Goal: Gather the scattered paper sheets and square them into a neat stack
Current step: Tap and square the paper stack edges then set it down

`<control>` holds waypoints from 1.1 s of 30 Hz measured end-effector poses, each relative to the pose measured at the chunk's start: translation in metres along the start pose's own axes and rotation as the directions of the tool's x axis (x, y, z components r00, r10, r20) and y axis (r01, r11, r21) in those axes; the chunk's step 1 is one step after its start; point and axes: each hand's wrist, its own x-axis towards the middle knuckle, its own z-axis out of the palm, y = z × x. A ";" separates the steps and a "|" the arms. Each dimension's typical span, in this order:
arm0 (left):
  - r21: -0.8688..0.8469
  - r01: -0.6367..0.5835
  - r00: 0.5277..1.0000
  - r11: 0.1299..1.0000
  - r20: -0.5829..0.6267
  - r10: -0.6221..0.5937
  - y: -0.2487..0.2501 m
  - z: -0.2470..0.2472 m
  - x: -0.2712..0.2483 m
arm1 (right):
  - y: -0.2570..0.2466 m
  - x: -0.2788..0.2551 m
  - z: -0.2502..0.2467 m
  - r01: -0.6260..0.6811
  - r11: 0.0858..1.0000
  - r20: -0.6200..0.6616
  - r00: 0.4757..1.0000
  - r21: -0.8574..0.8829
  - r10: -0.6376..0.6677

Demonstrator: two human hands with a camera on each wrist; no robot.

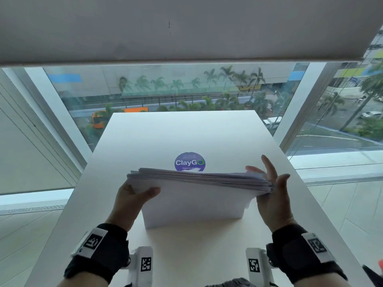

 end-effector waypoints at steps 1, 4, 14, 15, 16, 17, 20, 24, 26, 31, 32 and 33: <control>0.009 0.004 1.000 1.000 0.000 -0.004 0.000 0.001 0.000 | 0.002 -0.001 -0.001 -0.010 1.000 -0.013 1.000 -0.003 0.009; 0.015 0.002 0.998 1.000 -0.056 -0.001 -0.001 0.008 0.000 | 0.007 -0.005 0.003 -0.040 0.995 -0.012 0.999 -0.091 0.039; -0.039 -0.189 0.962 0.981 -0.207 0.177 0.031 0.036 0.000 | -0.030 0.000 0.036 0.112 0.991 0.064 0.991 0.073 -0.117; -0.043 -0.194 0.959 0.980 -0.218 0.180 0.033 0.035 0.001 | -0.031 0.000 0.032 0.126 0.984 0.124 0.982 0.122 -0.141; -0.053 -0.191 0.958 0.980 -0.226 0.175 0.034 0.032 0.000 | -0.030 0.000 0.025 0.134 0.978 0.187 0.969 0.158 -0.163; -0.066 -0.186 0.960 0.980 -0.226 0.167 0.036 0.030 0.000 | -0.027 0.001 0.015 0.132 0.979 0.230 0.959 0.158 -0.166; -0.078 -0.179 0.970 0.981 -0.179 0.163 0.041 0.023 -0.003 | -0.016 0.006 -0.005 0.141 0.970 0.210 0.973 -0.200 -0.098; -0.054 -0.196 0.976 0.979 -0.112 0.189 0.047 0.026 -0.001 | -0.007 0.011 0.000 0.057 0.847 0.019 0.998 -0.528 -0.056; -0.040 -0.201 0.974 0.979 -0.120 0.195 0.049 0.031 -0.001 | -0.007 0.012 0.005 0.042 0.866 -0.046 0.996 -0.497 -0.075; -0.029 -0.252 0.954 0.967 -0.173 0.243 0.053 0.039 0.001 | -0.011 0.015 0.009 0.085 0.912 -0.092 0.987 -0.402 -0.132; -0.007 -0.250 0.955 0.968 -0.166 0.246 0.053 0.040 0.001 | -0.011 0.015 0.010 0.090 0.923 -0.093 0.987 -0.375 -0.134; 0.022 -0.237 0.958 0.971 -0.160 0.237 0.051 0.041 0.000 | -0.010 0.014 0.010 0.084 0.935 -0.096 0.988 -0.344 -0.124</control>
